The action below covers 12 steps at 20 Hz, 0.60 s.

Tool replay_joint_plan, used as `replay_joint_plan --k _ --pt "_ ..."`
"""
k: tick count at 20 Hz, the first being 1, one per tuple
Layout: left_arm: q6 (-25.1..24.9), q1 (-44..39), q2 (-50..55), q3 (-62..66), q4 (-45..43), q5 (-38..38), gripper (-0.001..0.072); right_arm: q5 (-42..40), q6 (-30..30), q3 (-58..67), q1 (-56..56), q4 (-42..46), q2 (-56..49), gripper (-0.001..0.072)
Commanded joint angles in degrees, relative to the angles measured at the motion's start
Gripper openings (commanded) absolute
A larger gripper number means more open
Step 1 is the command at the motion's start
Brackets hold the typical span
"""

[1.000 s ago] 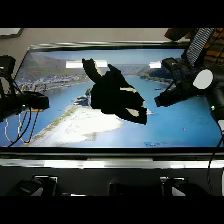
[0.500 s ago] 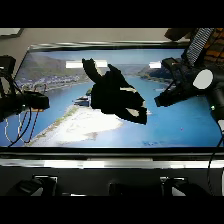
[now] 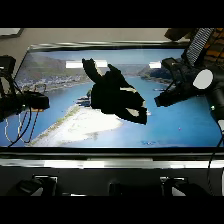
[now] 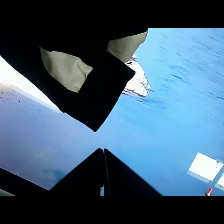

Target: Fold the clothes and pants, and hang the long-sleeved shirts on hangers.

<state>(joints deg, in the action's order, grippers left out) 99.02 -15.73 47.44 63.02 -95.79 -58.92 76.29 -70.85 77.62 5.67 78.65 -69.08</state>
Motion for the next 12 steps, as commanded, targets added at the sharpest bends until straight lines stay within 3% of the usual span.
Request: replay_joint_plan --k 1,3,4,5,7,9,10,12 --pt "-0.02 0.02 0.04 -0.02 0.0 0.02 0.0038 0.02 -0.07 -0.02 0.07 0.0 0.02 0.0055" --pt "-0.02 0.02 0.07 -0.02 0.0 0.04 0.0041 0.02 -0.07 -0.02 0.07 0.0 0.02 0.0055" --pt "-0.02 0.04 0.11 -0.02 -0.02 0.02 0.0088 0.02 -0.07 -0.02 0.07 0.0 0.02 0.0055" --pt "0.0 0.04 0.17 -0.02 -0.02 0.02 0.0187 0.02 -0.07 -0.02 0.07 0.0 0.02 0.0055" --pt "0.02 0.04 0.35 -0.02 0.02 0.0 0.0463 0.02 -0.09 -0.02 0.07 0.0 0.02 0.0055" --pt "1.49 0.04 0.46 -0.02 0.0 0.02 0.0504 0.02 -0.07 -0.02 0.07 0.0 0.02 0.0055" --pt "2.91 0.04 0.74 -0.02 0.0 0.0 0.0561 0.02 -0.07 -0.02 0.07 0.0 0.02 0.0055" --pt "6.4 0.07 1.66 -0.02 0.0 0.0 0.0562 0.02 -0.07 -0.02 0.07 0.0 0.02 0.0055"
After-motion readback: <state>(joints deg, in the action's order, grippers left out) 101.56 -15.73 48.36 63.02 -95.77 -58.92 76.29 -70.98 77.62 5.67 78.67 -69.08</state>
